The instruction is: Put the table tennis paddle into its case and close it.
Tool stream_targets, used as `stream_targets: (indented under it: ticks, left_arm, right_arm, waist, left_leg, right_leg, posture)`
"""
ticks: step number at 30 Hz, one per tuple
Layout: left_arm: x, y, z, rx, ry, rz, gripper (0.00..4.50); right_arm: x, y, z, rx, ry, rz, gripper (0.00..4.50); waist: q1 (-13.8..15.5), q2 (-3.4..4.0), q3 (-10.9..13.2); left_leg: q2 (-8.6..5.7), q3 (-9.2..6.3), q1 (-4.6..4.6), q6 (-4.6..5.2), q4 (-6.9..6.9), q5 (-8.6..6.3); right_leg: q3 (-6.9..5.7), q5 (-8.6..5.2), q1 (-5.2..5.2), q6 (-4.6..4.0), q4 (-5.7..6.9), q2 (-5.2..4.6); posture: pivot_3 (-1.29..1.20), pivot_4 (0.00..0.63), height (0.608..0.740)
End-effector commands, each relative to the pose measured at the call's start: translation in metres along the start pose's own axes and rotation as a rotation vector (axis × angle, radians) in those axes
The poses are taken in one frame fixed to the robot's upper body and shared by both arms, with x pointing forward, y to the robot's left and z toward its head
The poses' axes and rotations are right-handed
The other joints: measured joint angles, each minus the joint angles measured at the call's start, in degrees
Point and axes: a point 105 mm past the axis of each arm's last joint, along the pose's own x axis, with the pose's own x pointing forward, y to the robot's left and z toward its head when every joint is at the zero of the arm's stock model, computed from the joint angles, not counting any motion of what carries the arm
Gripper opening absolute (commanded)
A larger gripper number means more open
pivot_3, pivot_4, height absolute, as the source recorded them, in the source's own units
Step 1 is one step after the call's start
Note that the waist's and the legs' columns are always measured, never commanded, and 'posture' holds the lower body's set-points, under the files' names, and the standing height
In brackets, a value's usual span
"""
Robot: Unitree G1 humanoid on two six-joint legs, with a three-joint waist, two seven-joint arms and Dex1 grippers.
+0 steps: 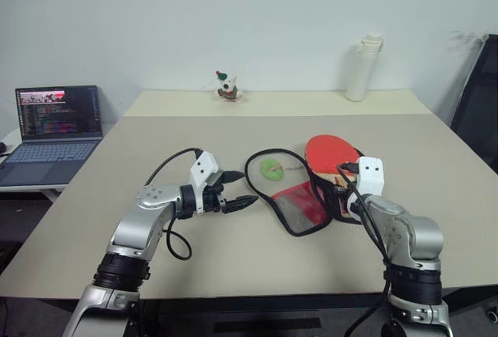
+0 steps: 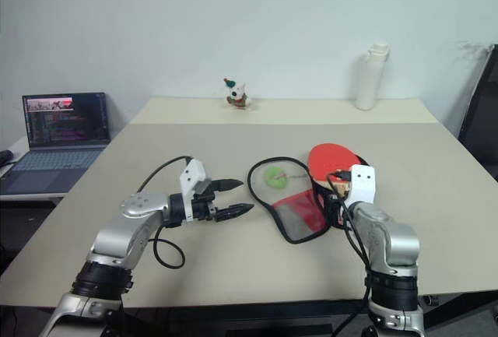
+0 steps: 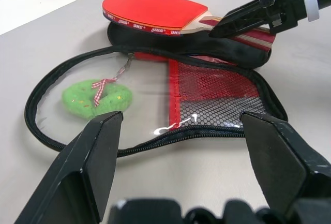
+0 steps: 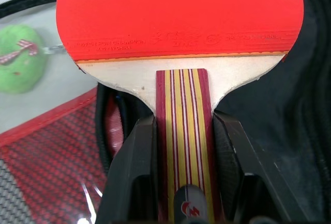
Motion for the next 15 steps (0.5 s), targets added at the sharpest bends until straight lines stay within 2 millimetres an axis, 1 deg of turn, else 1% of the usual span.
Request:
stream_targets:
  ticks: [1,7,15]
  left_arm:
    - [-0.001,-0.002,0.014,0.054,-0.031,-0.006,3.96]
    - [-0.001,-0.001,0.012,0.054,-0.03,-0.004,3.96]
    - [-0.002,-0.001,0.011,0.05,-0.03,-0.002,3.96]
  right_arm:
    - [-0.001,-0.003,0.012,-0.025,-0.069,-0.009,1.08]
    - [0.005,-0.006,0.001,-0.048,-0.034,-0.022,1.07]
    - [0.009,-0.011,0.003,-0.047,-0.05,-0.056,1.07]
  waist:
    - [-0.06,0.0,0.0]
    - [-0.09,0.0,0.0]
    - [-0.09,0.0,0.0]
  left_leg:
    - [0.0,0.0,0.01,0.0,0.0,0.0]
    - [0.0,0.02,0.01,0.0,0.0,0.0]
    - [0.0,0.01,0.01,0.0,0.0,0.0]
  right_leg:
    - [0.0,0.0,0.0,0.0,0.0,0.01]
    - [0.02,0.0,0.0,0.0,-0.01,0.01]
    - [0.01,0.0,0.01,0.0,0.0,0.01]
  posture:
    - [0.0,0.15,0.74]
    - [0.0,0.15,0.74]
    - [0.0,0.15,0.74]
